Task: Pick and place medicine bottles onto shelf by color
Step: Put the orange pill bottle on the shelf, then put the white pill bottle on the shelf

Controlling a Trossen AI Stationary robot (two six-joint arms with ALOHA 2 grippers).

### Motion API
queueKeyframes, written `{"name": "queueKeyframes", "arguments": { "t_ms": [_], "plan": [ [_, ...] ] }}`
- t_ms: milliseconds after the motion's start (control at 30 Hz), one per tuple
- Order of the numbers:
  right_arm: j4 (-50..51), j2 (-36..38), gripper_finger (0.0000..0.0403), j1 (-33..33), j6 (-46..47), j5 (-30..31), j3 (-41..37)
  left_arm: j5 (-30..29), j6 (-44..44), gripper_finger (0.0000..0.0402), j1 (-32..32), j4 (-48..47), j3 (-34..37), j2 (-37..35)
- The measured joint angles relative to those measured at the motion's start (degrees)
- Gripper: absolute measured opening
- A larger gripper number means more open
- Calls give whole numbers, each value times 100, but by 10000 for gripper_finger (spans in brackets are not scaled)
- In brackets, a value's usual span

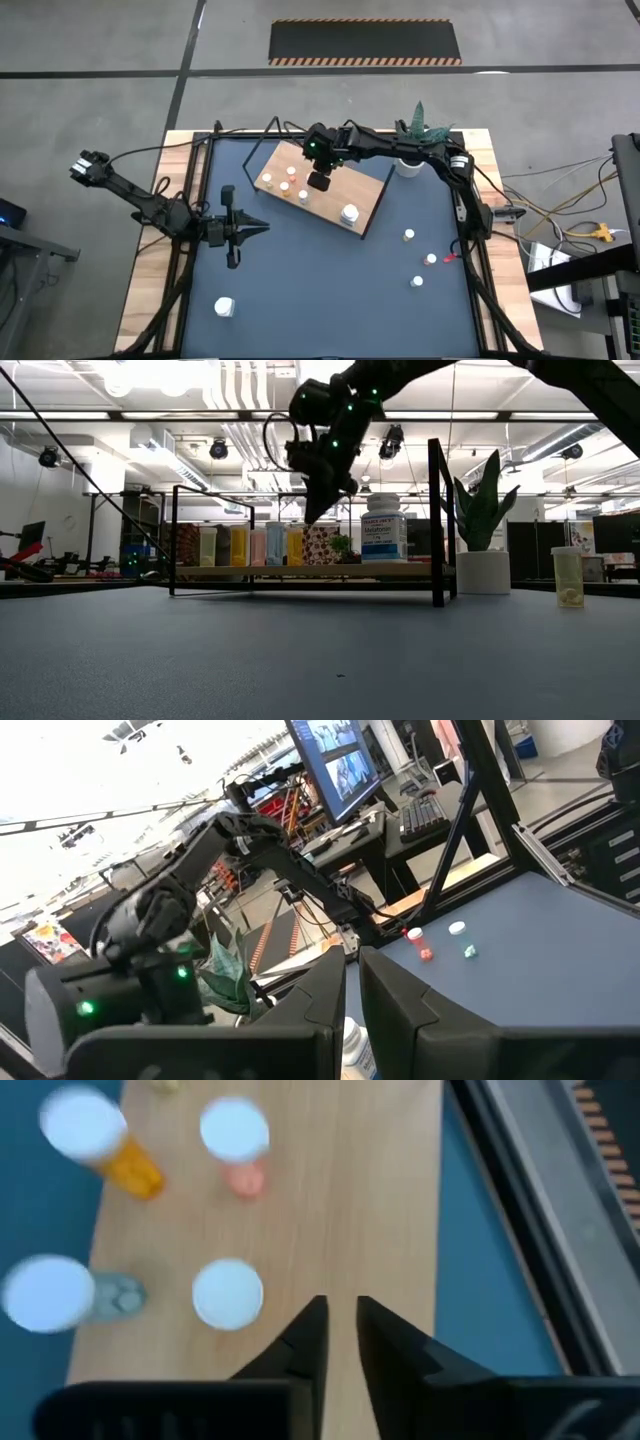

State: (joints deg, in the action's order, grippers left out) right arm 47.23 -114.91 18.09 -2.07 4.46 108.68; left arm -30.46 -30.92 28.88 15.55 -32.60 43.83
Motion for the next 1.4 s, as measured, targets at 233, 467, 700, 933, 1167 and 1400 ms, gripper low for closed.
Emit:
{"name": "queueKeyframes", "arguments": {
  "t_ms": [233, 467, 700, 933, 1167, 1400],
  "plan": [
    [-269, -6, 9, 4, 107, -452, -374, 1, 0, 17, 0, 0, 0, 0],
    [-470, -31, 9, -38, 148, -625, -423, 2, 0, 17, 0, 4, 0, 0],
    [-473, -31, 9, -34, 247, -643, -423, 0, 0, 17, 0, 4, 0, 0],
    [-465, -13, 9, -34, 232, -642, -423, 0, 0, 17, 4, 1, 8, 0],
    [-369, 711, 9, -417, -32, -585, -649, 0, 55, 17, 4, 28, 11, 46],
    [-1028, 2008, 9, -1505, -206, -148, -1885, 14, 546, 17, 4, 386, 30, 491]
  ]
}}
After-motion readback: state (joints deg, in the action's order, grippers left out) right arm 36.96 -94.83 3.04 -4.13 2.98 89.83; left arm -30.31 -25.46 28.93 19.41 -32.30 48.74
